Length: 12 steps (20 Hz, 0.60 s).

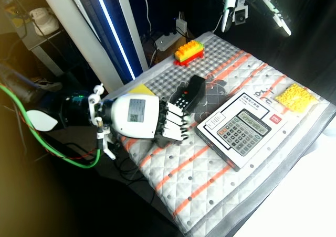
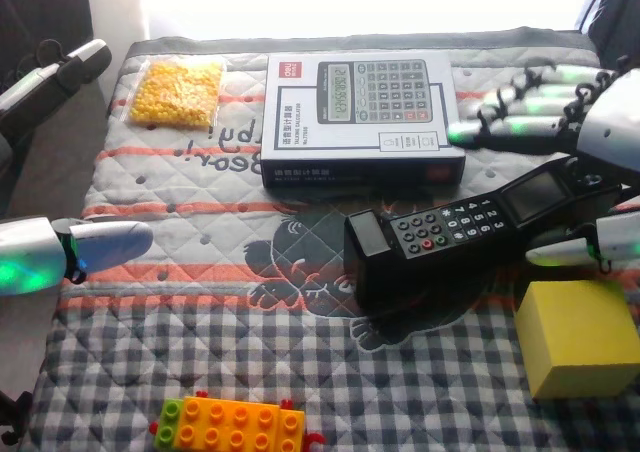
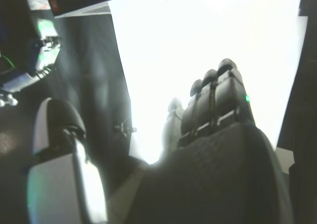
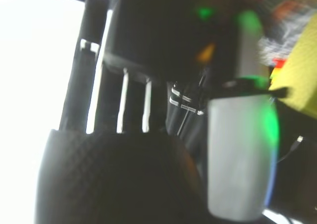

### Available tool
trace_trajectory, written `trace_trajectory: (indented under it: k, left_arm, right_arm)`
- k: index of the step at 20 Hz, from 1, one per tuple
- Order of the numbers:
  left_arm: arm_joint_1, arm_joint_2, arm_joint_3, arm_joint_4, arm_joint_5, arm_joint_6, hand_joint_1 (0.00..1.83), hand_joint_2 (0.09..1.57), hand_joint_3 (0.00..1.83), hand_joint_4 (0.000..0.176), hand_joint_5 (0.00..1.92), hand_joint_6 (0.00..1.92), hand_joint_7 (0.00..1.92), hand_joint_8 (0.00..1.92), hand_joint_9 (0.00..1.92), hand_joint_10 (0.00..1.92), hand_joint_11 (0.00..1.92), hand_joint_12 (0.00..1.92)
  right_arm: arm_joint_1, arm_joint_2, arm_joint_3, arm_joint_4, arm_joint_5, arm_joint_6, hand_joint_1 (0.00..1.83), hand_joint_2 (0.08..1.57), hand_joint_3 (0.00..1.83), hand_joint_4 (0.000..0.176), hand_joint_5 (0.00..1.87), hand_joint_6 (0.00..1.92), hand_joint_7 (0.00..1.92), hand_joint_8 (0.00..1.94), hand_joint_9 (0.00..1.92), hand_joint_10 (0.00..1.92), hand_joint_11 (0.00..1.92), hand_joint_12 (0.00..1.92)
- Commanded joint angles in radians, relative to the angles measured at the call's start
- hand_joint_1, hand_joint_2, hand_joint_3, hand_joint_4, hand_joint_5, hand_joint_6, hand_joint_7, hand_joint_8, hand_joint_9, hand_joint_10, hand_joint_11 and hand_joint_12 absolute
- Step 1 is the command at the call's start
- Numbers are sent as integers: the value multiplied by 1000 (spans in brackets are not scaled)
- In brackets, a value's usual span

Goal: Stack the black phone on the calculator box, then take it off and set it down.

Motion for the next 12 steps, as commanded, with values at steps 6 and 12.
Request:
trace_trajectory:
  k: [6,12]
  left_arm:
    - [1,11,40,55,-169,-180,825,923,8,155,17,0,0,0,0,0,0,0]
    - [82,11,61,102,-352,-457,707,908,1,160,0,0,0,0,0,0,12,6]
  right_arm:
    - [-68,85,-43,176,303,-20,172,1188,15,125,0,0,0,0,0,0,4,1]
    - [-312,178,-155,403,619,-94,220,1214,2,133,32,10,49,11,10,3,0,0]
